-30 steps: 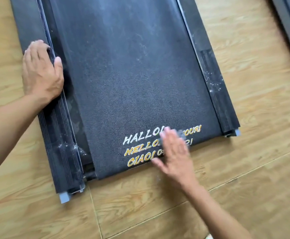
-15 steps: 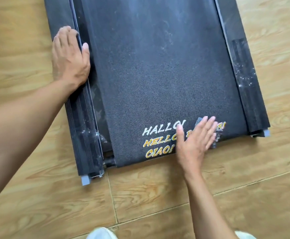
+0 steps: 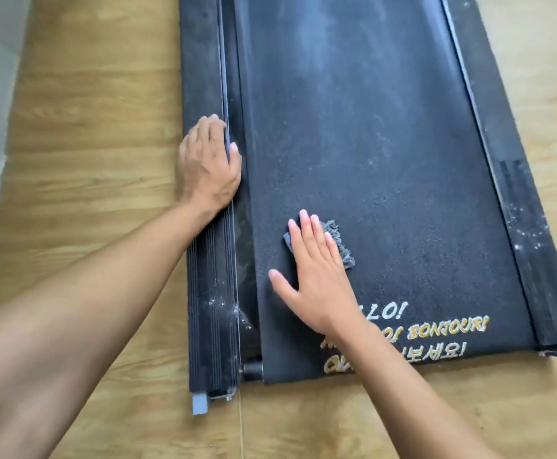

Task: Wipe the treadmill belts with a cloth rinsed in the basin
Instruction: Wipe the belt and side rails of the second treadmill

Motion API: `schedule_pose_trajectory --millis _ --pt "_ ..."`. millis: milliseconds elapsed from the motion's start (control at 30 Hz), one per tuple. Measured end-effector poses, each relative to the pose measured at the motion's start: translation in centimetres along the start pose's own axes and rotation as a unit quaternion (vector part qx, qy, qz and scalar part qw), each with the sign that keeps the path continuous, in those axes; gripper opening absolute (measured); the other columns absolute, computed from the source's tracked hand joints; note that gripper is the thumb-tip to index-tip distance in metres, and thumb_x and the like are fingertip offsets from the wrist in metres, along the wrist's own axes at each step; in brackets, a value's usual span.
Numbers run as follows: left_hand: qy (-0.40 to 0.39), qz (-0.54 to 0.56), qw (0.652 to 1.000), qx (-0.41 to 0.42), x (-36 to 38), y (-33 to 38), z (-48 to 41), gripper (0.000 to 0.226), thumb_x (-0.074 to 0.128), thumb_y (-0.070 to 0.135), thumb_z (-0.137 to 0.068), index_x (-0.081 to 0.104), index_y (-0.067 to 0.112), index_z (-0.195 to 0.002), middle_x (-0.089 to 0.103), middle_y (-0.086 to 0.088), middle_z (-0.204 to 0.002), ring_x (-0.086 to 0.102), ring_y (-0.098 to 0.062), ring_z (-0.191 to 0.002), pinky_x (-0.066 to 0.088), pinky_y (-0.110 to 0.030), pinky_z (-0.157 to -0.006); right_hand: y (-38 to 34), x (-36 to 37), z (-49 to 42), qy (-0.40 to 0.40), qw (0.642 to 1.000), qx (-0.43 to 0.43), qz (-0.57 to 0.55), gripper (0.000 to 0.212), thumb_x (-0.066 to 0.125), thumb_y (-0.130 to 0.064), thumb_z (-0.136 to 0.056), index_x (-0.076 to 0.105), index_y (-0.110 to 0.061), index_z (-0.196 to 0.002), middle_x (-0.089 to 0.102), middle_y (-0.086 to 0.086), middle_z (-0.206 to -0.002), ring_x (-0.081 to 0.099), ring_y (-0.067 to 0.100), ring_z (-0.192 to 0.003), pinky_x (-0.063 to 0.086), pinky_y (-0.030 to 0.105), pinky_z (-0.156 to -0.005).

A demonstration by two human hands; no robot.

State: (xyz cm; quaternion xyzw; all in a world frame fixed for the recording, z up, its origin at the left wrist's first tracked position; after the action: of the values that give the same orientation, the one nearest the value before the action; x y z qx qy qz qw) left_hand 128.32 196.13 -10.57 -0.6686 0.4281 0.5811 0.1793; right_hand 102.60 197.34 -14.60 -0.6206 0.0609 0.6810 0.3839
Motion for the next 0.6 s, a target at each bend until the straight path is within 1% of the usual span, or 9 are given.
schedule_pose_trajectory --millis 67,133,200,267,333,400,467,533,600 --pt "0.000 -0.036 0.999 0.023 -1.0 -0.1 -2.7 0.030 0.045 0.030 -0.094 0.058 0.010 -0.112 0.060 -0.013 -0.113 0.058 -0.037 -0.104 0.045 -0.050 -0.082 -0.3 -2.2 -7.4 0.020 0.999 -0.013 0.033 0.084 0.036 -0.059 -0.103 0.003 -0.016 -0.168 -0.012 0.001 -0.175 -0.018 0.014 -0.160 -0.009 0.034 -0.129" --pt "-0.021 -0.038 0.999 0.027 -1.2 -0.5 -6.7 0.024 0.048 0.025 -0.093 0.057 0.010 -0.110 0.059 -0.014 -0.112 0.057 -0.038 -0.102 0.044 -0.052 -0.080 -1.0 -4.2 -15.6 0.050 0.997 -0.030 0.054 0.078 0.034 -0.056 -0.107 0.008 -0.014 -0.168 -0.005 0.003 -0.176 -0.010 0.017 -0.162 -0.005 0.035 -0.130" --pt "-0.030 -0.056 0.998 0.018 -0.1 -1.7 -10.3 0.028 0.047 0.027 -0.095 0.056 0.012 -0.116 0.057 -0.012 -0.120 0.056 -0.036 -0.111 0.043 -0.050 -0.088 -1.5 -6.3 -23.7 0.060 0.995 -0.030 0.069 0.075 0.027 -0.058 -0.109 0.011 -0.014 -0.168 0.000 0.003 -0.176 -0.005 0.017 -0.162 -0.002 0.036 -0.131" --pt "-0.028 -0.051 0.998 0.004 1.6 -2.7 -12.8 0.047 0.040 0.036 -0.096 0.053 0.013 -0.133 0.053 -0.012 -0.140 0.050 -0.034 -0.132 0.039 -0.047 -0.105 -1.1 -8.2 -29.7 0.078 0.993 -0.020 0.088 0.076 0.023 -0.061 -0.108 0.012 -0.014 -0.168 0.004 0.004 -0.176 -0.002 0.017 -0.162 0.001 0.036 -0.131" --pt "-0.022 0.003 1.000 -0.018 3.0 -2.9 -13.8 0.072 0.029 0.047 -0.097 0.038 0.008 -0.157 0.033 -0.014 -0.167 0.028 -0.030 -0.157 0.022 -0.046 -0.126 -0.4 -9.4 -32.6 0.118 0.986 -0.011 0.117 0.078 0.021 -0.062 -0.107 0.017 -0.013 -0.167 0.010 0.005 -0.176 0.003 0.018 -0.162 0.005 0.038 -0.131" --pt "-0.034 0.016 0.999 -0.020 4.8 -2.6 -13.8 0.079 0.024 0.050 -0.099 0.028 0.004 -0.162 0.020 -0.015 -0.173 0.016 -0.027 -0.161 0.013 -0.047 -0.131 -0.1 -9.4 -33.2 0.138 0.982 -0.017 0.129 0.080 0.021 -0.064 -0.105 0.021 -0.012 -0.166 0.015 0.006 -0.175 0.007 0.018 -0.162 0.009 0.040 -0.131" --pt "-0.026 0.004 1.000 -0.013 4.9 -2.7 -14.2 0.071 0.032 0.042 -0.099 0.041 0.003 -0.157 0.036 -0.018 -0.166 0.033 -0.032 -0.155 0.026 -0.046 -0.126 0.0 -9.1 -33.5 0.140 0.980 -0.021 0.139 0.081 0.024 -0.065 -0.105 0.023 -0.011 -0.166 0.015 0.007 -0.174 0.008 0.020 -0.162 0.012 0.043 -0.130" --pt "-0.013 -0.019 1.000 -0.010 3.8 -3.3 -17.3 0.054 0.042 0.031 -0.093 0.059 0.007 -0.139 0.058 -0.014 -0.140 0.056 -0.036 -0.128 0.039 -0.044 -0.107 -0.3 -9.5 -33.7 0.133 0.980 -0.020 0.145 0.080 0.026 -0.064 -0.106 0.023 -0.011 -0.165 0.014 0.007 -0.175 0.007 0.020 -0.162 0.014 0.044 -0.130" --pt "0.002 -0.023 0.999 -0.027 3.2 -4.3 -23.4 0.047 0.046 0.026 -0.088 0.060 0.011 -0.131 0.059 -0.010 -0.131 0.057 -0.034 -0.122 0.038 -0.043 -0.105 -0.2 -9.8 -33.8 0.120 0.981 -0.011 0.152 0.079 0.026 -0.064 -0.106 0.020 -0.012 -0.166 0.010 0.005 -0.175 0.004 0.019 -0.163 0.013 0.043 -0.130"
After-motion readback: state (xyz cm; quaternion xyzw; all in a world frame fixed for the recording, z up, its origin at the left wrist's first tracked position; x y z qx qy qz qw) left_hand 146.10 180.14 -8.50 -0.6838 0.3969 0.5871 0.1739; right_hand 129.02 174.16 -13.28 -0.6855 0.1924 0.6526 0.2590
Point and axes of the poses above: each hand's wrist, its own z-axis away from the middle knuckle, its own x-axis out of the palm, y = z × x, the point moved 10 cm from there along -z, towards the middle knuckle
